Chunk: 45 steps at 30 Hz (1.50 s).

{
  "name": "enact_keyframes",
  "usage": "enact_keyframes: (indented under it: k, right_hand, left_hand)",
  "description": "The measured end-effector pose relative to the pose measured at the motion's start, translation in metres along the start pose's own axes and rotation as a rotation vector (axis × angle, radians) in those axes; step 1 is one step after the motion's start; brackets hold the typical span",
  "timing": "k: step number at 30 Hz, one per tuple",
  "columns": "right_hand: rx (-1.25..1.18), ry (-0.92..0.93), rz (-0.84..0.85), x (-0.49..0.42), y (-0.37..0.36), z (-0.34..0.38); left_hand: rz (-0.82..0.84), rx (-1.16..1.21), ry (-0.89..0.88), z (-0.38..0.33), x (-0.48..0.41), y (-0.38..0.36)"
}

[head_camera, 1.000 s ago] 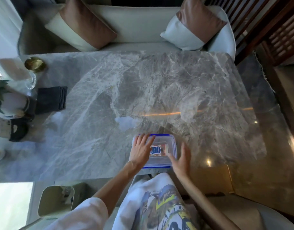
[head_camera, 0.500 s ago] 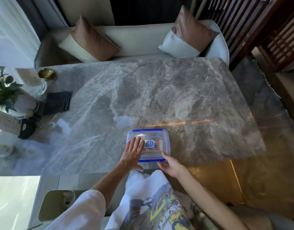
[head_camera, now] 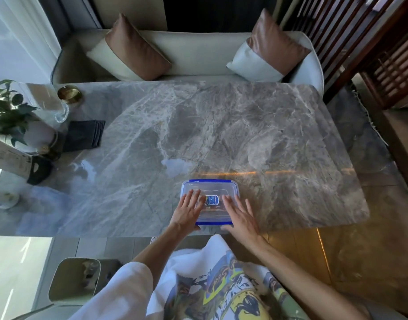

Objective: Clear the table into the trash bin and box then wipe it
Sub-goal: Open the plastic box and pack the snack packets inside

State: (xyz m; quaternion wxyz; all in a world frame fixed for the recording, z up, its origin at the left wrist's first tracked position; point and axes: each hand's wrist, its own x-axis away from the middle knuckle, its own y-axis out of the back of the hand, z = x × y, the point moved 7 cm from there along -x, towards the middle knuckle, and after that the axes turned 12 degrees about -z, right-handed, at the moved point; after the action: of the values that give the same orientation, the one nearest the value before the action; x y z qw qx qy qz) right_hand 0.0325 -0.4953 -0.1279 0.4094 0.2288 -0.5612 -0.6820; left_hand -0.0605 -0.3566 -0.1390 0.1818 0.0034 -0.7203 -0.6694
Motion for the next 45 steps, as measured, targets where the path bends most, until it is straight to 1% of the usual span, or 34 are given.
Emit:
enact_keyframes:
  k: [3,10,12,14,16,18,19,20,21,22,23,24,27,30,35,39,45]
  right_hand:
    - [-0.049,-0.063,-0.058,-0.002,0.001,-0.002]
    - [-0.021,-0.076,-0.062,-0.002,0.004,-0.001]
    - [-0.049,-0.065,-0.043,-0.003,0.004,0.000]
    - [-0.198,-0.100,-0.051,-0.005,0.009,-0.004]
    - [-0.453,-0.231,-0.121,-0.009,0.018,-0.016]
    - [-0.638,-0.479,-0.155,-0.008,0.020,-0.038]
    - [-0.696,-0.620,-0.120,-0.007,0.017,-0.048]
    - [-0.788,-0.747,-0.051,-0.007,0.010,-0.054]
    - [-0.924,-0.847,0.017,-0.008,0.002,-0.055]
    - [-1.063,-0.914,0.074,-0.008,-0.006,-0.052]
    - [-1.156,-0.944,0.119,-0.009,-0.011,-0.048]
    - [-1.184,-0.944,0.147,-0.010,-0.012,-0.043]
    - [-1.129,-0.940,0.115,-0.009,-0.015,-0.041]
    - [-1.171,-0.923,0.074,-0.014,-0.010,-0.028]
    - [-1.197,-0.881,0.078,-0.029,-0.012,0.028]
    - [-1.194,-0.839,0.120,-0.063,-0.019,0.111]
    - [-1.120,-0.770,0.255,-0.124,-0.061,0.273]
  left_hand:
    - [0.006,-0.018,-0.001,-0.001,0.001,-0.001]
    - [-0.029,0.011,-0.022,-0.001,0.001,-0.001]
    - [-0.036,0.094,-0.020,0.001,0.000,0.001]
    - [-0.076,0.275,0.027,0.008,-0.001,0.010]
    - [-0.199,0.478,0.181,0.024,0.002,0.022]
    - [-0.287,0.670,0.475,0.045,0.012,0.022]
    - [-0.275,0.778,0.643,0.054,0.017,0.017]
    - [-0.222,0.912,0.787,0.060,0.021,0.009]
    - [-0.155,1.074,0.887,0.060,0.023,0.001]
    - [-0.098,1.239,0.951,0.057,0.024,-0.003]
    - [-0.059,1.367,0.991,0.053,0.025,-0.005]
    - [-0.035,1.435,1.014,0.049,0.026,-0.005]
    - [-0.054,1.439,1.037,0.052,0.029,-0.008]
    - [-0.075,1.390,1.016,0.072,0.035,-0.007]
    - [-0.104,1.386,0.972,0.131,0.060,0.003]
    - [-0.180,1.462,0.967,0.207,0.101,0.011]
    - [-0.279,1.357,1.097,0.354,0.193,0.002]
